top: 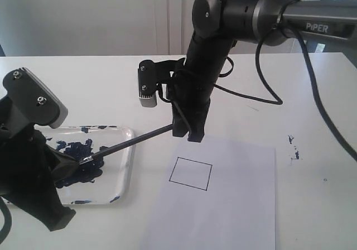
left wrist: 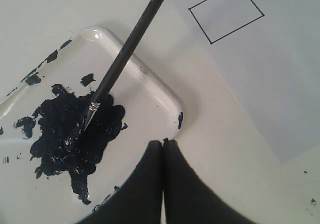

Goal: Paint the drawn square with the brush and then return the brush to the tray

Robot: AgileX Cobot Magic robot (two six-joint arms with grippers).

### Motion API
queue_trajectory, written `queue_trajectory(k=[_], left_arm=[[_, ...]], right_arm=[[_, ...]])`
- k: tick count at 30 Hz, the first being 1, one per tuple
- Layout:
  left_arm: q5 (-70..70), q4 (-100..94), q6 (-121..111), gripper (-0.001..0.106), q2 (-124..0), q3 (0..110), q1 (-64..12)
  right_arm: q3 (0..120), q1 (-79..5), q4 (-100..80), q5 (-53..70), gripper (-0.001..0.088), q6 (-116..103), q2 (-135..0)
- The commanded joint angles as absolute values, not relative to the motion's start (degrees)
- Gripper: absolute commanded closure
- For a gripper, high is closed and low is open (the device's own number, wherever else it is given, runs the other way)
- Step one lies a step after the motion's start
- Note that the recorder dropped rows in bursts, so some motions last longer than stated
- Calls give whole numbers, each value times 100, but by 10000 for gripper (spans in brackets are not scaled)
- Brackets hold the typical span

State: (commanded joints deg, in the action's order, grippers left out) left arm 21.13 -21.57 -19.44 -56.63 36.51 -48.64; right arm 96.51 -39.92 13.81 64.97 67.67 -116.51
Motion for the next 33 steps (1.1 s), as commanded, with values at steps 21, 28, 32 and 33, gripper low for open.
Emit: queue_trajectory(k=[21, 28, 32, 33], left_arm=[[2102, -2168, -1944, 1053, -5663, 3651, -4864], [2102, -2168, -1944, 1053, -5663, 3651, -4864], [2102, -2168, -1944, 1053, -5663, 3651, -4864], [2102, -2168, -1944, 1053, -5663, 3651, -4864]], right_arm=[[9651, -3992, 1238, 6705, 868, 6274, -12046], [9651, -3992, 1249, 6497, 853, 6274, -12133], [9651, -3992, 1300, 6413, 720, 6274, -12290], [9651, -3992, 1316, 6413, 691, 6274, -12325]])
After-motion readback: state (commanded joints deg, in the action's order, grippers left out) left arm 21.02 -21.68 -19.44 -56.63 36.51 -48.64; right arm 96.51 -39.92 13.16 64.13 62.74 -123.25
